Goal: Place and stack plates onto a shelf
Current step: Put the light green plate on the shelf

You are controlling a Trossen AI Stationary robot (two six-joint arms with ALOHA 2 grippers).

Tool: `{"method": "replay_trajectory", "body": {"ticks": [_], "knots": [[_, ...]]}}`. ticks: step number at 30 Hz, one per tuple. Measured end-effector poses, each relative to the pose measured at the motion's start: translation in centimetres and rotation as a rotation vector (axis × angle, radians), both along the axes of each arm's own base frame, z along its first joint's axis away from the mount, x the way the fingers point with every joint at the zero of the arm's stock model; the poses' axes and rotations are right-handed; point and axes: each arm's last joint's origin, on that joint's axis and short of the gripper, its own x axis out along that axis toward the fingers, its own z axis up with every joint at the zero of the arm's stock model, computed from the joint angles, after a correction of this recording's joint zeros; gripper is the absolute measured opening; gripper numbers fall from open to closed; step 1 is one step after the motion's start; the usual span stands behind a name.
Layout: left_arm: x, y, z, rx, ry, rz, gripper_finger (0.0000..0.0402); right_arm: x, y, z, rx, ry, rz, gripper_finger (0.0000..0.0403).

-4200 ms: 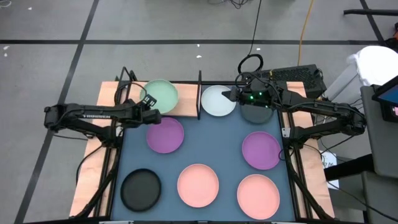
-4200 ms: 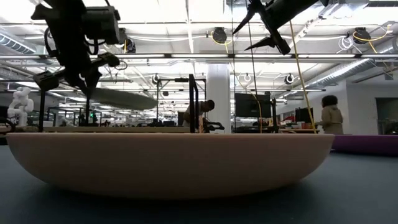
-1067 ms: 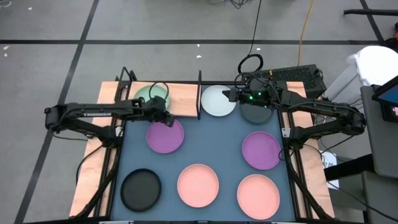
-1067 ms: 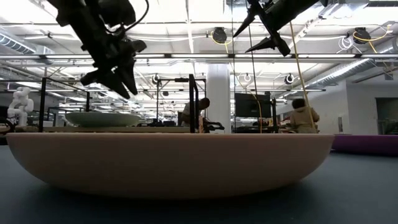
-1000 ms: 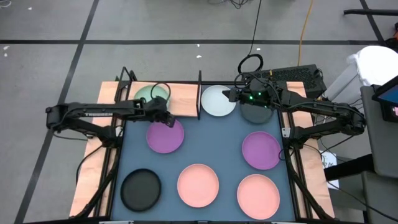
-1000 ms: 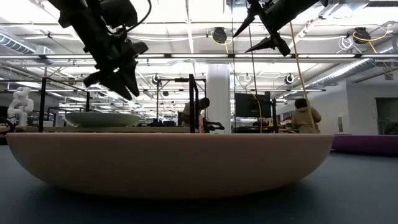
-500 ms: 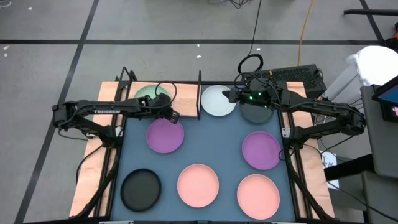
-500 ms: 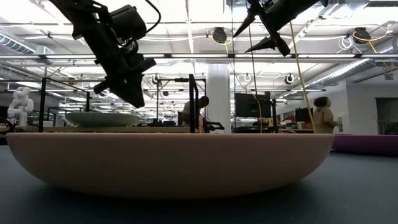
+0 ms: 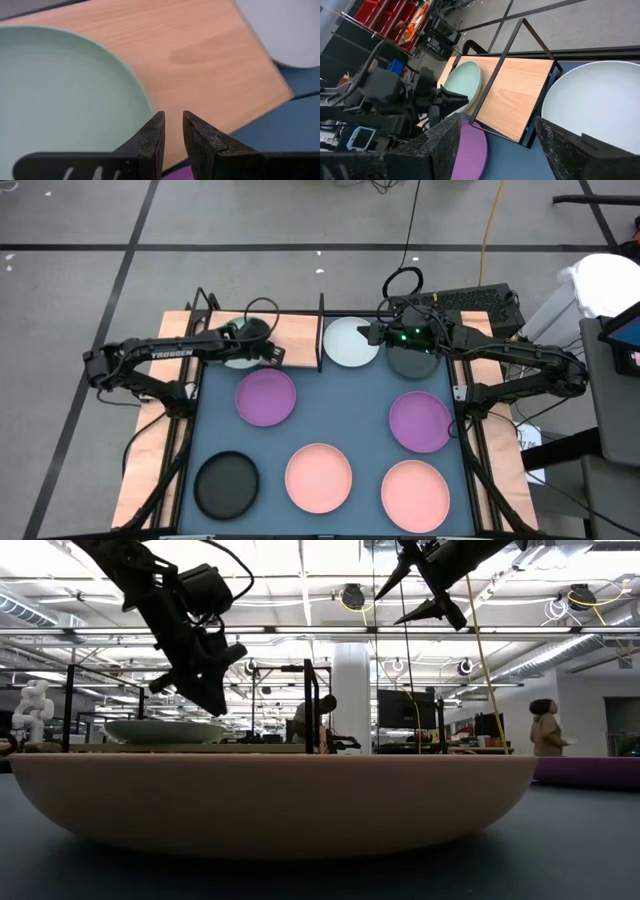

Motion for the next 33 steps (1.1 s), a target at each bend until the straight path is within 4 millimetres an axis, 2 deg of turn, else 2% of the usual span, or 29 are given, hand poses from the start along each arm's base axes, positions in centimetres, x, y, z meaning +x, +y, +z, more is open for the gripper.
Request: {"method": "replay_trajectory", "body": {"ticks": [5, 19, 33], "knots": [[0.4, -0.3, 0.1, -0.022, -0.034, -0.056, 0.0071, 0.0, 0.0, 0.0, 0.004, -0.002, 0.001, 0.0238], [0.8, 0.2, -2.2, -0.03, 0.086, 0.04, 0.0071, 0.1, 0.1, 0.0, 0.059, -0.025, 0.058, 0.0238], [0.5, 0.8, -2.3, 0.006, 0.116, 0.057, 0.0071, 0.1, 0.1, 0.0, 0.083, -0.035, 0.065, 0.0238]]}}
